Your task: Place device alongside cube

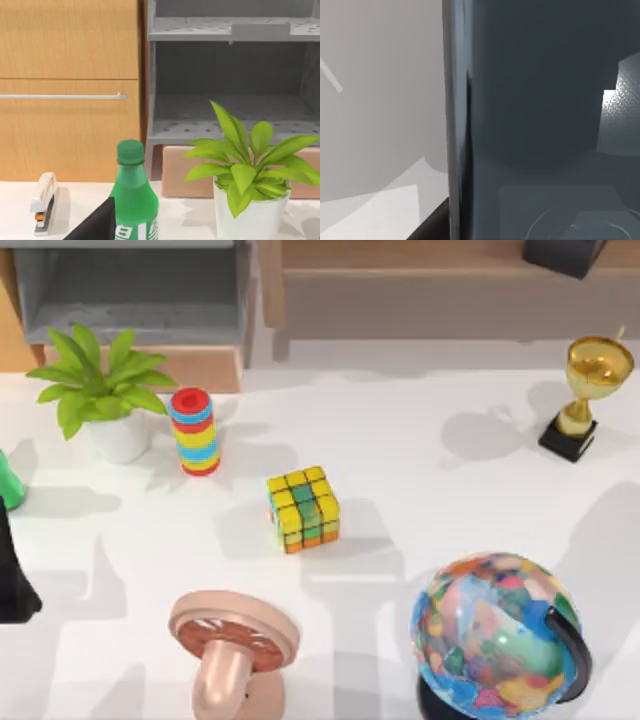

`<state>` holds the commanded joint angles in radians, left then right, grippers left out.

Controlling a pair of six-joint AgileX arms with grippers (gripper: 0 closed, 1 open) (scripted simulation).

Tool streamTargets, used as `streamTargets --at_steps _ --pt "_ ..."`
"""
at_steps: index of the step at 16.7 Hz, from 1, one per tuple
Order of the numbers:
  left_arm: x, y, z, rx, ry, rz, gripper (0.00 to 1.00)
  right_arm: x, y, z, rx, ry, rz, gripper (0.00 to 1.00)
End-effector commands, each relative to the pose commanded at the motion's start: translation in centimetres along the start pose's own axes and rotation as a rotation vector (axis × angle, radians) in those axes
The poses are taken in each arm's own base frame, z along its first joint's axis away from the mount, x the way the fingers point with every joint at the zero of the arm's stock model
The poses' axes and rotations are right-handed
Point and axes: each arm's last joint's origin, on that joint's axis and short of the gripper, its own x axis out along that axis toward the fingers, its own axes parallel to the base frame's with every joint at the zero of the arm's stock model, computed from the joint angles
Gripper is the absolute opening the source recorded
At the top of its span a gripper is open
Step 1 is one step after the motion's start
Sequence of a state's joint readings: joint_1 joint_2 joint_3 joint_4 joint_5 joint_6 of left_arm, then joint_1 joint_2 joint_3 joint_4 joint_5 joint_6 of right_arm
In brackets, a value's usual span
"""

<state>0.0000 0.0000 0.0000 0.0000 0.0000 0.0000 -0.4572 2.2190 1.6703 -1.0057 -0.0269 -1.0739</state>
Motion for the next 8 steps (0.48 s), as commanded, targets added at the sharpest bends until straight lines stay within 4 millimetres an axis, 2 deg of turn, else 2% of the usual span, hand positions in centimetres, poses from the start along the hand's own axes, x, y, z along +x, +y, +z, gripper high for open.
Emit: streamTargets --at_steps 2,3,6,8 --pt "0.0 0.0 0.0 0.0 0.0 0.0 1.0 0.2 0.0 0.0 0.001 0.002 0.004 0.0" --pt "0.0 0.0 0.0 0.0 0.0 0.0 1.0 -0.3 0.0 0.2 0.005 -0.004 -0.009 0.0" --pt "0.0 0.0 0.0 0.0 0.0 0.0 1.0 -3.4 0.6 1.7 0.041 -0.042 -0.076 0.0" --pt "0.0 0.0 0.0 0.0 0.0 0.0 1.0 -5.7 1.7 3.2 0.082 -0.072 -0.113 0.0"
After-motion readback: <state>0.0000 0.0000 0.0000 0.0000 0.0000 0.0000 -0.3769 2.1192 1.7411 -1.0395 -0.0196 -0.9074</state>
